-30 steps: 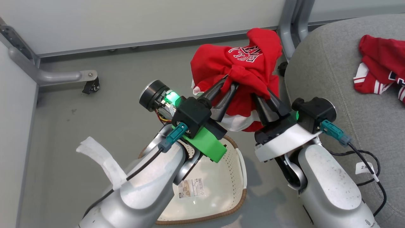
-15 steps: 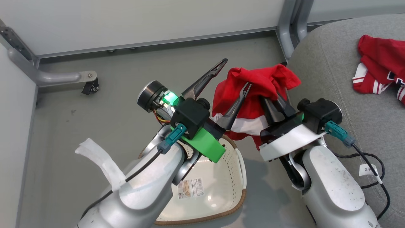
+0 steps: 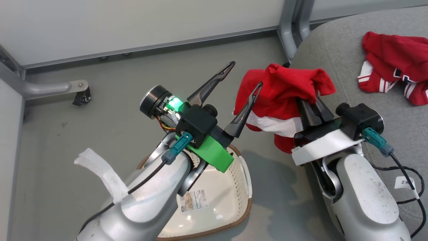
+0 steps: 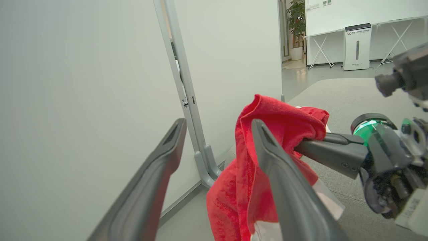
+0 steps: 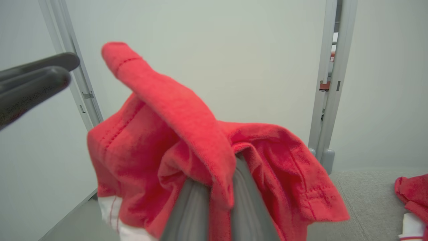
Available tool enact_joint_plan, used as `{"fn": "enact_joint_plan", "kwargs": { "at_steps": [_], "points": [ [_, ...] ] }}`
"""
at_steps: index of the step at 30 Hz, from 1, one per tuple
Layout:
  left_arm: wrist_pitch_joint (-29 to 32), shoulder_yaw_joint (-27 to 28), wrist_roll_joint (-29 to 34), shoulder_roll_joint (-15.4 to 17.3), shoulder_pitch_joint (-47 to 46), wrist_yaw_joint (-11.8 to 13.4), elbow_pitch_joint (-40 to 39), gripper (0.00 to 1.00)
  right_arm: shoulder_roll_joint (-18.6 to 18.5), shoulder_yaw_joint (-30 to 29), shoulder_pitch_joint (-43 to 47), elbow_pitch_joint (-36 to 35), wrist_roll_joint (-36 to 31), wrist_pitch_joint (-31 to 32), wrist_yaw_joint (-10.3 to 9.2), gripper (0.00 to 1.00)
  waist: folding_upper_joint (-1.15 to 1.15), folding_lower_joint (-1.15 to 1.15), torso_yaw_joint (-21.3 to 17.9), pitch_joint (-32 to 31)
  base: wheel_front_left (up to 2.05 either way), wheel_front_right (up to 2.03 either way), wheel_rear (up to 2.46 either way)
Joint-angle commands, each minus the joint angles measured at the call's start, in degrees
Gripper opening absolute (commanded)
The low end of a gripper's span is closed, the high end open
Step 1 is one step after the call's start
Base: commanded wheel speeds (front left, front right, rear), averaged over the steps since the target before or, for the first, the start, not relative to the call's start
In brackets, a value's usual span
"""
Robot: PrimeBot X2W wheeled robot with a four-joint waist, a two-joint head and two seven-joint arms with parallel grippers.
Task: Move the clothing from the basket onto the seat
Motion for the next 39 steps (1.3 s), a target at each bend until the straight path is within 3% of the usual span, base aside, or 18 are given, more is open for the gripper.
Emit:
{"fn": "enact_joint_plan", "kwargs": {
  "at_steps": [1, 29, 39],
  "points": [
    [0.22, -0.18, -0.1, 0.39, 0.45, 0.05, -0.14, 1.0, -0.17, -0.81, 1.05, -0.42, -0.59, -0.21, -0.06, 0.0, 0.47, 0.0, -1.68, 0.63, 0.0, 0.0, 0.0],
    [2.44, -3.73, 0.67, 2.39, -1.93, -1.48, 1.28, 1.0, -0.13, -12.06, 9.33, -9.1, -1.94, -0.21, -0.06, 0.0, 0.47, 0.0, -17.51, 7.02, 0.0, 0.0, 0.0],
    [2.59, -4.41, 0.57, 3.1, -1.85, -1.16, 1.2, 1.0, -0.14, -13.82, 10.56, -9.73, -1.04, -0.21, -0.06, 0.0, 0.47, 0.0, -20.62, 7.59, 0.0, 0.0, 0.0]
  ]
}}
